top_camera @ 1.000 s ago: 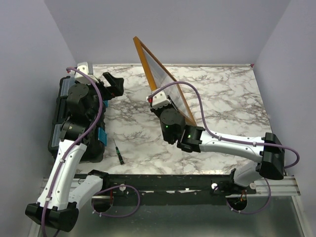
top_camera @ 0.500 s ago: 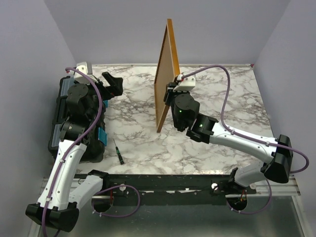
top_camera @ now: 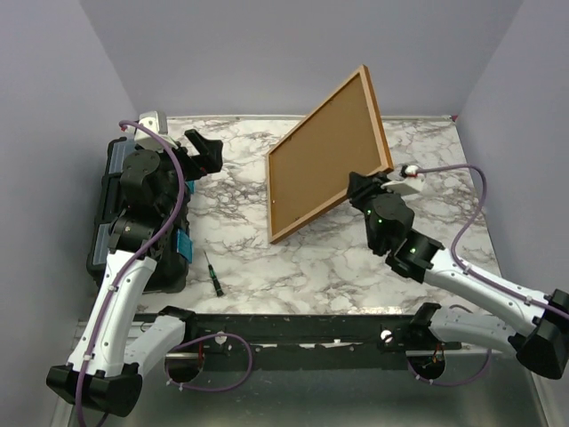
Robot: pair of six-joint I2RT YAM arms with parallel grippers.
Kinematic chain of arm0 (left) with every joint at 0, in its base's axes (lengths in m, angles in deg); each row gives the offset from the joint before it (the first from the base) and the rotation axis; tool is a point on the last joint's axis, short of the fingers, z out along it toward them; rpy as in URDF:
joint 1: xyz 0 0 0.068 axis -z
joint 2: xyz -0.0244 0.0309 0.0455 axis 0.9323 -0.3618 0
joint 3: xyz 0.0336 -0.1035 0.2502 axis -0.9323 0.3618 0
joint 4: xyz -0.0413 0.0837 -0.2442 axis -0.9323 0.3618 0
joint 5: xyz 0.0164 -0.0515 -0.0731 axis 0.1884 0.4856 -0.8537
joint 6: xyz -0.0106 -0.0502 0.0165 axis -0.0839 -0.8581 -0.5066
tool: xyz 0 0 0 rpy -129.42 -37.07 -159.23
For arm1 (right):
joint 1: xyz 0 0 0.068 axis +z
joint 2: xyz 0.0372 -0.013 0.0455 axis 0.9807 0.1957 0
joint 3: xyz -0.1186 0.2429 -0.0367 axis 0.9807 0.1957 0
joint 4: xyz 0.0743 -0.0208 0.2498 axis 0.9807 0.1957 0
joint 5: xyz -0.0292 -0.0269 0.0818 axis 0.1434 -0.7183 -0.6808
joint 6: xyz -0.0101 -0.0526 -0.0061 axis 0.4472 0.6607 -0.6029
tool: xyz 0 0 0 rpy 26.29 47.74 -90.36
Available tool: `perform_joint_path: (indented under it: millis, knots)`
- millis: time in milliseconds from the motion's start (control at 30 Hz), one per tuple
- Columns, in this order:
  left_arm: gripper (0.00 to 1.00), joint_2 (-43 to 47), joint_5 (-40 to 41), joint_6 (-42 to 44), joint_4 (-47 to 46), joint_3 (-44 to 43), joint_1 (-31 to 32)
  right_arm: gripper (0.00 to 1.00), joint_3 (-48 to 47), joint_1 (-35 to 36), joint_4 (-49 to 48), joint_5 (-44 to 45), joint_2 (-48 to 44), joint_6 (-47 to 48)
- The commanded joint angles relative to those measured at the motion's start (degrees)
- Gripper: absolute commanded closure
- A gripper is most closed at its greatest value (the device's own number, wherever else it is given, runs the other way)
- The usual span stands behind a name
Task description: Take the photo out of the frame
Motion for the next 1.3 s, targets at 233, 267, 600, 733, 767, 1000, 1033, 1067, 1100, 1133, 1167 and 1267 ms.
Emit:
perform_joint_path:
  millis: [233, 267, 600, 733, 767, 1000, 1033, 1067, 1100, 1133, 1167, 1267]
  knots:
    - [0.04, -1.4, -3.3, -0.8, -1.0, 0.0, -0.4, 0.99, 20.9, -20.6, -0.1, -15.7, -6.9, -16.6]
    - [0.04, -1.5, -3.5, -0.8, -1.0, -0.1, -0.4, 0.99, 22.2, -22.1, -1.0, -17.4, -6.4, -17.4]
    - [0.04, -2.6, -5.1, -1.1, -1.1, -0.3, -0.4, 0.99, 29.2, -34.0, -6.4, -32.0, -1.8, -18.1]
    - [0.05, -2.9, -5.8, -1.5, -1.0, -0.3, -0.4, 0.99, 30.4, -38.2, -6.3, -36.2, -0.8, -19.5]
    - [0.05, -2.8, -5.8, -1.6, -0.9, -0.3, -0.4, 0.99, 30.6, -39.3, -6.3, -37.2, -0.2, -20.0]
    - [0.05, -2.6, -5.9, -1.9, -1.2, 0.1, -0.4, 0.92, 31.1, -43.5, -9.6, -43.1, 4.7, -22.9]
    - [0.05, -2.7, -5.9, -2.0, -1.2, 0.1, -0.4, 0.91, 31.2, -43.9, -9.8, -43.3, 5.2, -23.4]
    - [0.05, -2.7, -6.0, -2.0, -1.2, 0.1, -0.4, 0.9, 31.3, -44.5, -9.9, -43.6, 6.0, -23.9]
    - [0.06, -2.7, -6.0, -2.0, -1.1, 0.1, -0.4, 0.9, 31.6, -44.9, -10.1, -43.8, 6.5, -24.3]
    - [0.05, -2.7, -5.9, -2.1, -1.1, 0.1, -0.4, 0.89, 32.0, -45.5, -10.6, -44.1, 6.9, -24.6]
    - [0.06, -2.8, -6.0, -2.1, -1.1, 0.1, -0.4, 0.87, 32.4, -46.1, -10.9, -44.2, 7.3, -25.1]
    - [0.06, -2.8, -6.1, -2.3, -1.0, 0.1, -0.4, 0.81, 32.7, -47.6, -11.4, -45.4, 8.6, -25.5]
